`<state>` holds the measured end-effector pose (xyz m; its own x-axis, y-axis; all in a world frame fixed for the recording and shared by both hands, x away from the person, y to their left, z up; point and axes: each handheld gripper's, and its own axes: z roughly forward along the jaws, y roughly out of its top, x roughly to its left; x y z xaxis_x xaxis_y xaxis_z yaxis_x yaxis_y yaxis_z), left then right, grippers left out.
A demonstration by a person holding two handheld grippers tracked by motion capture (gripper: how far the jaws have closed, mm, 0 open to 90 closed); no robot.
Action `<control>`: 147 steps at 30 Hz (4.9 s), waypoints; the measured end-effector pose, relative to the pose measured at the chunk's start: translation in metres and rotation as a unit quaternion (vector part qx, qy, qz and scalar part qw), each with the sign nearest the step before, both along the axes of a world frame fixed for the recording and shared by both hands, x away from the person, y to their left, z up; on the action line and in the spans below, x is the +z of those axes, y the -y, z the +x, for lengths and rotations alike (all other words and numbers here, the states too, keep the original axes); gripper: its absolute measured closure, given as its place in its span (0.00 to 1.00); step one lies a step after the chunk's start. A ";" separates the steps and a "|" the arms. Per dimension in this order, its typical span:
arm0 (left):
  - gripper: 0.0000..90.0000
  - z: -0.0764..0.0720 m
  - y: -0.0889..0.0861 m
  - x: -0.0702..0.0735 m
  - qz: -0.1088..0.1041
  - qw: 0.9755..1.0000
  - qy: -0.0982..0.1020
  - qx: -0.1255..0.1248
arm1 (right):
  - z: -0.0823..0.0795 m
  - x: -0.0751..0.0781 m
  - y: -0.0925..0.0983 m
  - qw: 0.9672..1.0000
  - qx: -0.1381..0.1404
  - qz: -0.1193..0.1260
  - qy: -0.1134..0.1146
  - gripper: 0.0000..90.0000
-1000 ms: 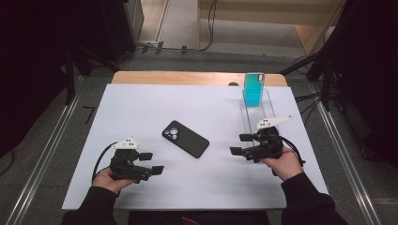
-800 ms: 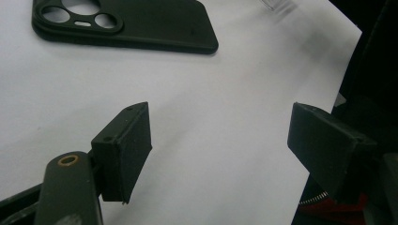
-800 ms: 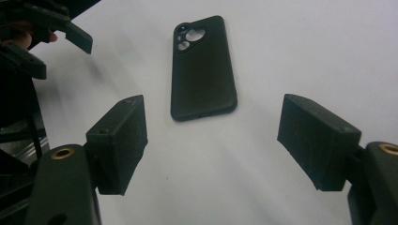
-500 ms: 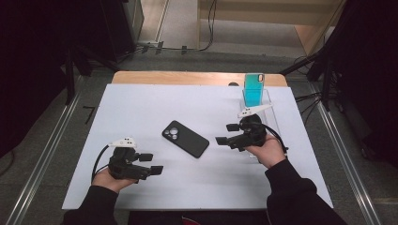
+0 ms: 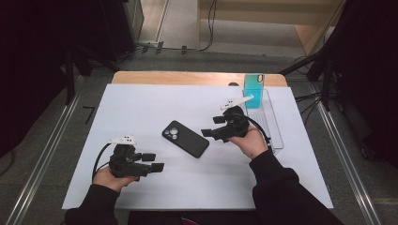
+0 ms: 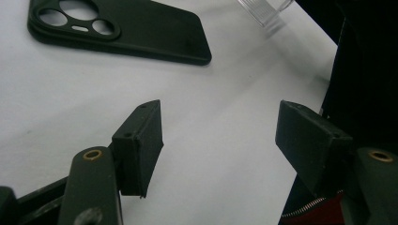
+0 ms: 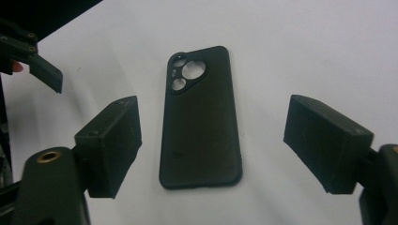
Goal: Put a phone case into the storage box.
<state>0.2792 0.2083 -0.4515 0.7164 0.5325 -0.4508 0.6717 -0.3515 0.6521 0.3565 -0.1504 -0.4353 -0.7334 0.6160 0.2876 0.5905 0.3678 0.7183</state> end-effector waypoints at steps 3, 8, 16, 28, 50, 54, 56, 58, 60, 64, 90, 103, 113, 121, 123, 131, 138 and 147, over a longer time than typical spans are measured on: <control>0.33 0.001 -0.001 0.001 0.003 1.000 0.006 0.006 | 0.006 -0.004 -0.007 1.000 -0.004 -0.005 -0.002 0.11; 0.33 0.001 -0.002 0.001 0.006 1.000 0.008 0.006 | 0.014 -0.010 -0.018 1.000 0.000 -0.014 -0.011 0.11; 0.33 0.002 -0.001 0.001 0.003 1.000 0.007 0.001 | 0.023 -0.013 -0.034 1.000 0.008 -0.017 -0.012 0.11; 0.33 0.003 -0.003 0.001 0.006 1.000 0.008 0.006 | 0.029 -0.019 -0.050 1.000 0.011 -0.023 -0.003 0.11; 0.33 0.003 -0.004 0.000 0.007 1.000 0.009 0.004 | 0.028 -0.050 -0.071 0.997 0.042 -0.062 -0.027 0.12; 0.33 0.003 -0.004 0.000 0.009 1.000 0.008 0.006 | 0.027 -0.054 -0.074 0.996 0.052 -0.068 -0.030 0.12; 0.33 0.003 -0.004 0.000 0.009 1.000 0.008 0.006 | 0.027 -0.057 -0.076 0.995 0.058 -0.075 -0.031 0.12; 0.33 0.003 -0.004 0.000 0.011 1.000 0.008 0.006 | 0.027 -0.058 -0.077 0.994 0.064 -0.079 -0.033 0.12; 0.33 0.003 -0.004 0.000 0.011 1.000 0.008 0.005 | 0.027 -0.060 -0.077 0.994 0.067 -0.085 -0.030 0.12; 0.33 0.003 -0.004 0.000 0.011 1.000 0.007 0.006 | 0.028 -0.064 -0.077 0.993 0.072 -0.093 -0.033 0.12; 0.33 0.004 -0.001 -0.002 0.015 1.000 0.003 0.002 | 0.011 -0.071 -0.096 0.981 0.063 -0.178 0.040 0.10; 0.33 0.005 -0.001 -0.002 0.013 1.000 -0.002 0.007 | 0.013 -0.070 -0.091 0.985 0.054 -0.162 0.031 0.17; 0.33 0.007 -0.003 0.001 0.006 1.000 -0.006 0.016 | 0.017 -0.065 -0.082 0.991 0.047 -0.124 0.002 0.17; 0.33 0.010 -0.001 0.007 -0.013 0.998 -0.040 0.040 | 0.014 -0.043 -0.067 0.996 0.035 -0.080 0.000 0.17; 0.33 0.011 0.001 0.011 -0.019 0.998 -0.041 0.045 | 0.009 -0.037 -0.064 0.997 0.036 -0.073 0.004 0.17; 0.30 0.012 0.019 0.028 -0.015 0.999 -0.036 0.032 | -0.012 -0.013 -0.048 0.999 0.022 -0.044 0.013 0.17; 0.25 0.019 0.031 0.038 -0.004 0.998 -0.042 0.038 | -0.028 -0.007 -0.035 0.999 0.005 -0.033 0.007 0.17; 0.24 0.034 0.040 0.041 -0.024 0.997 -0.055 0.056 | -0.047 -0.010 -0.032 0.999 -0.031 -0.026 -0.004 0.16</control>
<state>0.3128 0.1678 -0.4103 0.5976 0.5827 -0.5508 0.7740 -0.2400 0.5859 0.3090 -0.1179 -0.4457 -0.6915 0.6738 0.2604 0.6191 0.3672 0.6942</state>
